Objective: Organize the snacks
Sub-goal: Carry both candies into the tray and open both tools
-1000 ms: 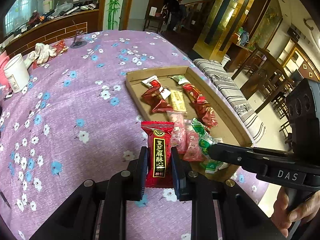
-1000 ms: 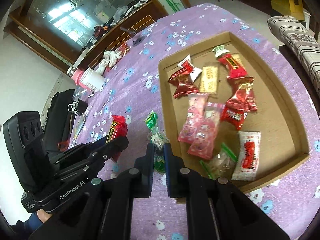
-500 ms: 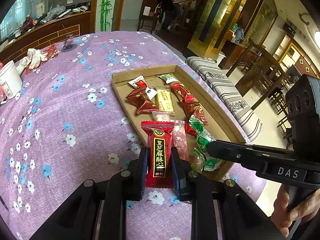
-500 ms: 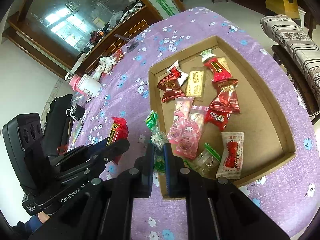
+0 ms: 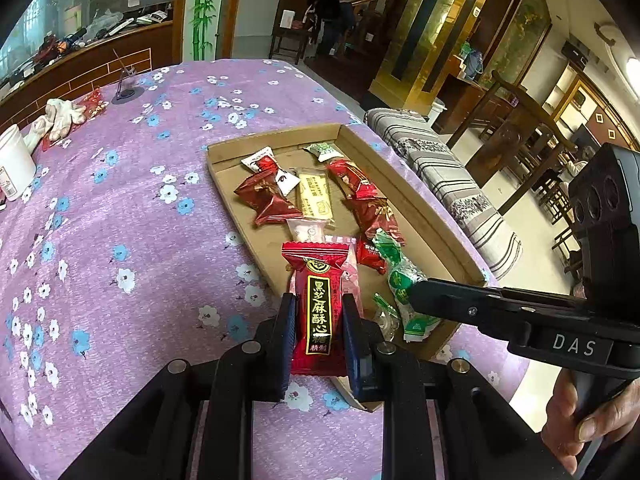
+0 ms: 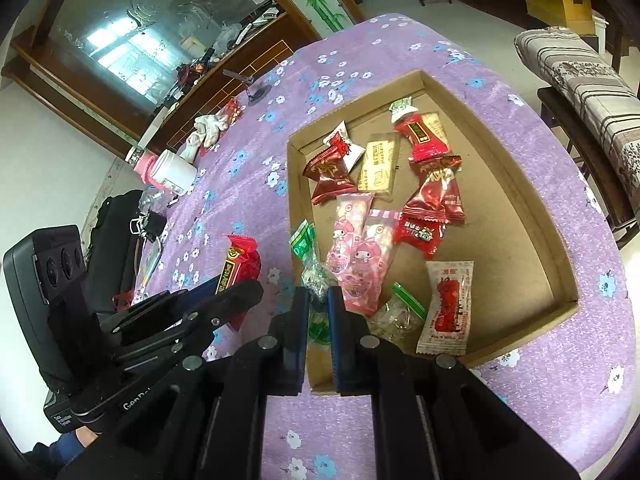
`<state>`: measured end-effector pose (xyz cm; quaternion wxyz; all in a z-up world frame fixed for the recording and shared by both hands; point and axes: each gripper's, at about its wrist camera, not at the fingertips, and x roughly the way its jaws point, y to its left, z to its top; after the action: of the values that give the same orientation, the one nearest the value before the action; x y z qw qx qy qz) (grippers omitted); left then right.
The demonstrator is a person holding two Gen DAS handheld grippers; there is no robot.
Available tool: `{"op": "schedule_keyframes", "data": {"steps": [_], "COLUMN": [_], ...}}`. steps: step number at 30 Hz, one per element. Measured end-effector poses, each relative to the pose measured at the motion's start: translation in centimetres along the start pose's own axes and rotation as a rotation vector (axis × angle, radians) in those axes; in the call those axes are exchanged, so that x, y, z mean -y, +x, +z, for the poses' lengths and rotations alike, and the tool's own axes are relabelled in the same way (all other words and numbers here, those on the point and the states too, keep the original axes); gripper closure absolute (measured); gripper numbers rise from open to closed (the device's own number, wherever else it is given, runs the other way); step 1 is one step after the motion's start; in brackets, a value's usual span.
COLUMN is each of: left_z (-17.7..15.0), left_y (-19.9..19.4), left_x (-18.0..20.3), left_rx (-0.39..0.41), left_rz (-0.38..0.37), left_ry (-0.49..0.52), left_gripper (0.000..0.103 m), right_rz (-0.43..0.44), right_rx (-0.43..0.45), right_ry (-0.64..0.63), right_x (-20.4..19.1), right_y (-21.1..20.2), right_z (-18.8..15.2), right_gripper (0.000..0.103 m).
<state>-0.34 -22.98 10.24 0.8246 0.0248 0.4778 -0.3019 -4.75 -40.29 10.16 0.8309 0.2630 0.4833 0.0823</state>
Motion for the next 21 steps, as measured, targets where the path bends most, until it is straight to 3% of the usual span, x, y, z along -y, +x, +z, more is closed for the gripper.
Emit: {"op": "schedule_keyframes", "data": {"steps": [21], "left_z": [0.3], "left_y": [1.7], "left_x": [1.6], "left_rx": [-0.025], "left_rz": [-0.027], "left_ry": [0.025], "left_gripper": [0.082], "right_rz": [-0.030], "right_rx": [0.001], "right_ry": [0.028], "right_x": [1.7], "right_y": [-0.2], "right_z": [0.3], "right_gripper": [0.094]}}
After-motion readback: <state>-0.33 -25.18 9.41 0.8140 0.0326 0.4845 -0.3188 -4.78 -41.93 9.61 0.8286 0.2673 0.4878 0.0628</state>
